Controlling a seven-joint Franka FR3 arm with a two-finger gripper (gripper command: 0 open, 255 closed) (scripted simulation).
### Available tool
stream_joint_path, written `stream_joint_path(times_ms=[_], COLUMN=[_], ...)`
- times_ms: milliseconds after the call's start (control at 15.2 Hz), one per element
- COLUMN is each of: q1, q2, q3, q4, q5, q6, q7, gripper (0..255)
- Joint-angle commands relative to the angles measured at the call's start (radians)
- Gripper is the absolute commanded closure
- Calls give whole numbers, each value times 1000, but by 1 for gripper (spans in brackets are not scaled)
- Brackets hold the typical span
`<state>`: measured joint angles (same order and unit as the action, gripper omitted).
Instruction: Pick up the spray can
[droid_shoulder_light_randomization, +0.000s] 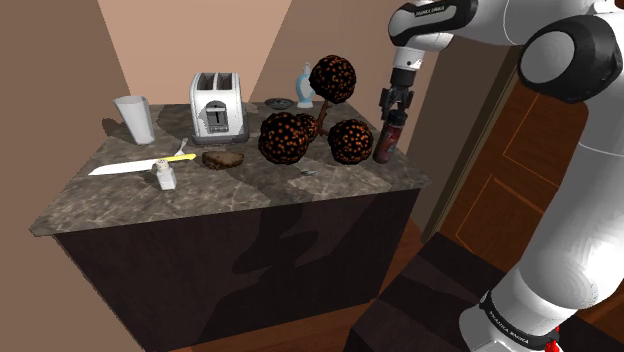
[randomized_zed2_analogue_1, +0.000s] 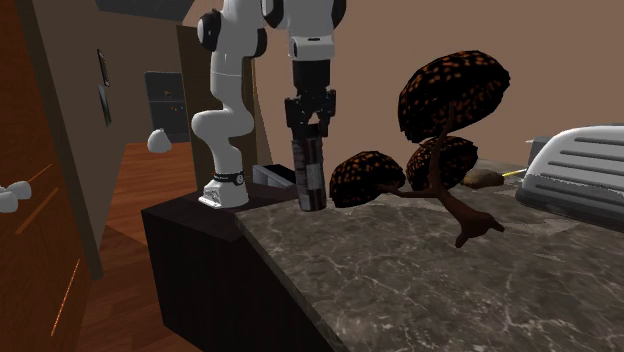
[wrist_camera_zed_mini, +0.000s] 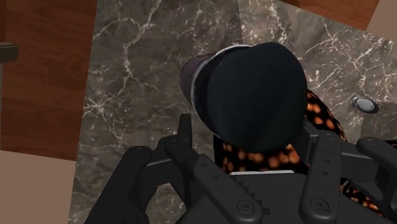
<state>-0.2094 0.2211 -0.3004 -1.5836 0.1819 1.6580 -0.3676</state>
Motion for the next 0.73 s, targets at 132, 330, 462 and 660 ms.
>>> stream_joint_path(times_ms=[132,330,462,660], q1=[-4,-7,-9,-10], q2=[3,7,10,13], q3=[-2,-3,-3,-3], q4=[59,104,136,155], q5=[0,1,2,3], q6=[-55,-97,-125,-141], q7=[4,8,11,12], gripper=[255,255,255,255])
